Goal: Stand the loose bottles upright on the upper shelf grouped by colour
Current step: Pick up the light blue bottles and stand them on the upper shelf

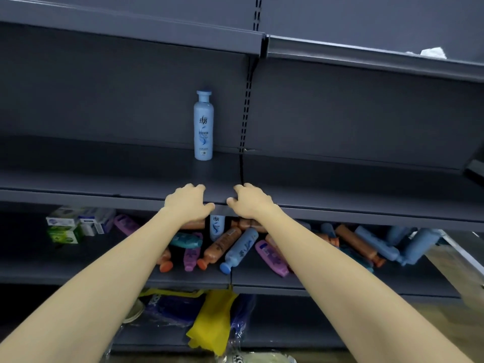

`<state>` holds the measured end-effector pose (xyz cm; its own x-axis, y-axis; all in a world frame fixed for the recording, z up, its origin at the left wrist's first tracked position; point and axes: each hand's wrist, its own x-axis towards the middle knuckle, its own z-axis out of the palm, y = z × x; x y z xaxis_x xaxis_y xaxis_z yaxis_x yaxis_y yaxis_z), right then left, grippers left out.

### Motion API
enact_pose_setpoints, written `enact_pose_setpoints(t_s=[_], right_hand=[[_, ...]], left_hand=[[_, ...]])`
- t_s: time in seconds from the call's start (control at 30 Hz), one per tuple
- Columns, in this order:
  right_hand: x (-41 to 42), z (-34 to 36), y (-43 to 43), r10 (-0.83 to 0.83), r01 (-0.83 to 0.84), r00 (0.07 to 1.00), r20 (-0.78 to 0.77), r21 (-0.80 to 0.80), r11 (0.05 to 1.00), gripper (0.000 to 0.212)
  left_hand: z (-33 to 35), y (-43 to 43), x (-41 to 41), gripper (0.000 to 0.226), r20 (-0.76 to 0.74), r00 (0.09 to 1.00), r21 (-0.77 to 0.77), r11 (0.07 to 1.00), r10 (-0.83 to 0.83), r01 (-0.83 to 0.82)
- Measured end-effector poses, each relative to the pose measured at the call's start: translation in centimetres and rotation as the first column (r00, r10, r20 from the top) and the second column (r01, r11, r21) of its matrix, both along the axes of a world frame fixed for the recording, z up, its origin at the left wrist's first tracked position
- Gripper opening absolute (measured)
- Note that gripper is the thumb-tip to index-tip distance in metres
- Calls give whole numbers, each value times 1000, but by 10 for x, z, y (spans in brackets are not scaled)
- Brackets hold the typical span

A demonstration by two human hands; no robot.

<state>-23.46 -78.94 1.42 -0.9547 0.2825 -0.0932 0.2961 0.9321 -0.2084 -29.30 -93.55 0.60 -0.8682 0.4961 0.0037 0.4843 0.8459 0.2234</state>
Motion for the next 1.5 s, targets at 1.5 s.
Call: enact_pose_setpoints(t_s=[1.5], right_hand=[[64,-137,-5,8,23,956,292,-100,995,44]], left_hand=[[-137,-14,67,52,296,951,-100,993,92,-65]])
